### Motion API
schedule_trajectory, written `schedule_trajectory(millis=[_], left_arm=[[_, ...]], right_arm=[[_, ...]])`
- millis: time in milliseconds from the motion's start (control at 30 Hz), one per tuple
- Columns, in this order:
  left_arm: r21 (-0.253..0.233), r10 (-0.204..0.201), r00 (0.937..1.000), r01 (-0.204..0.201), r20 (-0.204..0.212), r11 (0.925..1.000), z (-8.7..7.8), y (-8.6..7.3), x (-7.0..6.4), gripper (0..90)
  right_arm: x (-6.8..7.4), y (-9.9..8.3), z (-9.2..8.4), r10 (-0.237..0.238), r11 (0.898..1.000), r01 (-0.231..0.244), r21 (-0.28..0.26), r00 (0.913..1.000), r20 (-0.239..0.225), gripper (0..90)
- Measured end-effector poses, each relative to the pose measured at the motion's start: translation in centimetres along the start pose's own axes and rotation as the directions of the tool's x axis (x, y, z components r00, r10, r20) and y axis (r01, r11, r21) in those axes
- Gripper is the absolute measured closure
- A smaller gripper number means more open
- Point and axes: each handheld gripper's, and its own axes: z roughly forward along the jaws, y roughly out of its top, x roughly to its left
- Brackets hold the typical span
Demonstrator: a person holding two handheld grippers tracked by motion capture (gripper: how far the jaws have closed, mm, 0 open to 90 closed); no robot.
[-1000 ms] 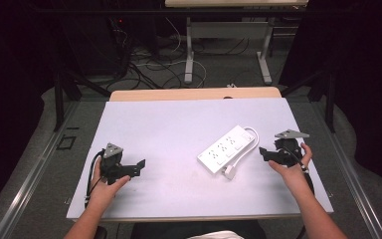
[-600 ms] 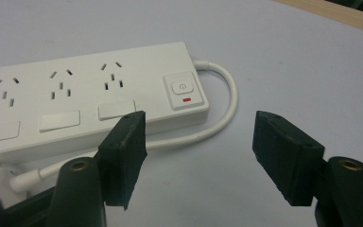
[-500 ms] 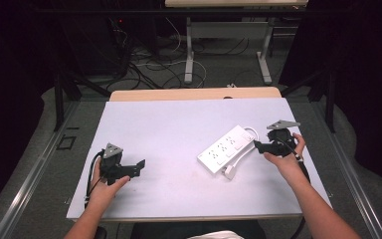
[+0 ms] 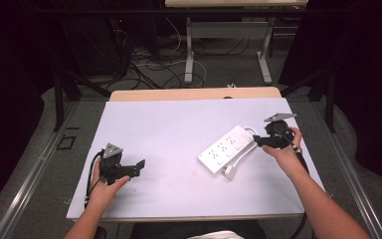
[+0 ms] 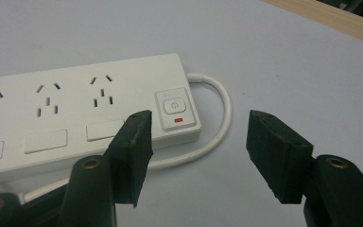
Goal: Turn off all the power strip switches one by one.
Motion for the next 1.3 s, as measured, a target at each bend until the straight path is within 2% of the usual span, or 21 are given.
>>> schedule_trajectory(millis=[200, 600, 767, 800, 900, 1033, 1067, 1100, 1200, 1300], left_arm=[[-0.001, 0.000, 1.0000, 0.000, 0.001, 1.0000, 0.0, 0.0, 0.0, 0.8], [-0.008, 0.001, 1.0000, -0.001, 0.000, 1.0000, 0.1, 0.0, 0.0, 0.8], [-0.007, 0.002, 1.0000, -0.002, 0.001, 1.0000, 0.1, 0.0, 0.0, 0.8], [-0.003, 0.000, 1.0000, 0.000, -0.002, 1.0000, 0.1, 0.0, 0.0, 0.8], [-0.002, 0.002, 1.0000, -0.002, -0.001, 1.0000, 0.1, 0.0, 0.0, 0.8], [-0.001, 0.004, 1.0000, -0.004, -0.001, 1.0000, 0.1, 0.0, 0.0, 0.8], [0.000, 0.001, 1.0000, -0.001, -0.001, 1.0000, 0.1, -0.1, 0.0, 0.8], [0.000, 0.001, 1.0000, -0.001, -0.001, 1.0000, 0.1, -0.1, 0.0, 0.8], [0.001, 0.001, 1.0000, -0.001, -0.001, 1.0000, 0.1, -0.1, 0.1, 0.8], [-0.001, 0.001, 1.0000, -0.001, 0.001, 1.0000, 0.1, -0.1, 0.1, 0.8]], right_arm=[[-0.6, 1.0, 0.8, 0.024, 1.000, -0.024, 0.018, 0.9997, -0.004, 45.8], [-0.8, 2.7, 1.8, 0.004, 0.999, -0.005, 0.040, 0.9998, 0.020, 48.5], [-1.1, 3.0, 2.3, 0.039, 0.998, -0.040, 0.048, 0.9991, 0.018, 49.2], [-1.2, 3.1, 2.6, 0.052, 0.997, -0.053, 0.052, 0.9985, 0.015, 53.3], [-1.3, 3.2, 3.0, 0.058, 0.997, -0.058, 0.056, 0.9983, 0.013, 56.7], [-1.4, 3.2, 3.7, 0.050, 0.996, -0.050, 0.070, 0.9987, 0.006, 62.3], [-1.4, 3.1, 4.0, 0.029, 0.996, -0.029, 0.081, 0.9996, 0.007, 65.5], [-1.4, 3.1, 4.0, 0.029, 0.996, -0.029, 0.081, 0.9996, 0.007, 65.5], [-1.1, 3.1, 4.5, 0.035, 0.995, -0.032, 0.094, 0.9991, -0.024, 71.3], [-0.9, 3.2, 4.9, 0.005, 0.994, -0.002, 0.106, 0.9994, -0.033, 72.0]])
